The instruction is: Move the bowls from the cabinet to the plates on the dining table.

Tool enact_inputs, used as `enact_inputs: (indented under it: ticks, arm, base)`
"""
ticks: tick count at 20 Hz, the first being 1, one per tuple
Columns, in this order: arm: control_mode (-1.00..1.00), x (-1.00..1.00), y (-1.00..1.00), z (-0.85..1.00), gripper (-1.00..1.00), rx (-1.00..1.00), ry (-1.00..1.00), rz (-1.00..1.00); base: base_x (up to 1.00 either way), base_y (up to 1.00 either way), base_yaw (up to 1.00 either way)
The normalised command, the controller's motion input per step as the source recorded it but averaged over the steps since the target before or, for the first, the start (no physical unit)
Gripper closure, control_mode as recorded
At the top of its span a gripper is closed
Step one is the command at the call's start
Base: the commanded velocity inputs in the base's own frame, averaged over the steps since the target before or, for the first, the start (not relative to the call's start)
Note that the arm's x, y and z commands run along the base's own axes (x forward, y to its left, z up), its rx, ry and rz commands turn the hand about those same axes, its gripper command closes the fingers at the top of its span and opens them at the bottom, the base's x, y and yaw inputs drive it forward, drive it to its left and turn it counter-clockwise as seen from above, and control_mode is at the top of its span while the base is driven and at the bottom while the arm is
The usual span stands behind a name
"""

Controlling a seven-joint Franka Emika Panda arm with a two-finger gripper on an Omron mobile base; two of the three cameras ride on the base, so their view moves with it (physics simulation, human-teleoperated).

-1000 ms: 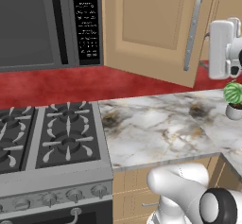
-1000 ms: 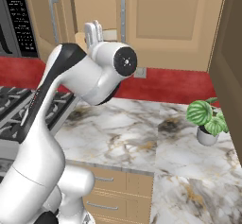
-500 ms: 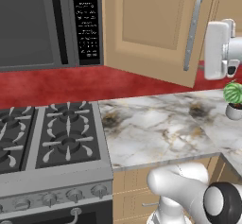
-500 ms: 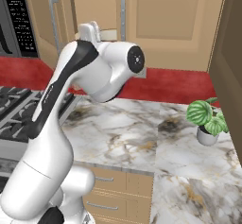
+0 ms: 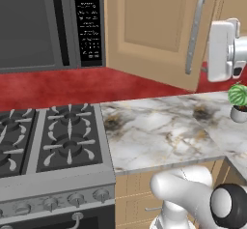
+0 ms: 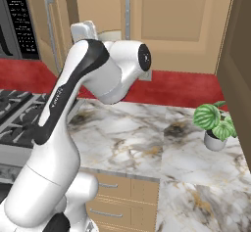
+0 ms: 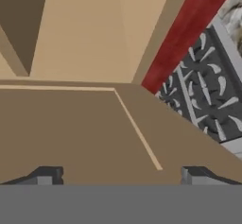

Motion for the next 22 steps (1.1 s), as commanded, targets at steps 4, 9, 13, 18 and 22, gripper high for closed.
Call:
enact_inputs:
  ticks: [4,9,13,18,22]
  arm:
    - [-1.00,-0.61,0.27,0.13,-1.00,0.00,-0.14,0.02]
    - [-1.00,-0.58,0.37,0.04,-1.00,0.00,-0.16,0.00]
    - [-1.00,-0.19,0.46,-0.03,-1.00,0.00,-0.12,0.00]
    - [-1.00,0.10,0.44,-0.23,-1.00,0.00,-0.02,0.00]
    - [-1.00,0.29,0.46,-0.27,-1.00,0.00,-0.01,0.00]
  base:
    - [0.00,0.00,0.00]
    - [0.00,0.00,0.00]
    - [0.00,0.00,0.00]
    - [0.00,0.00,0.00]
    - [0.00,0.00,0.00]
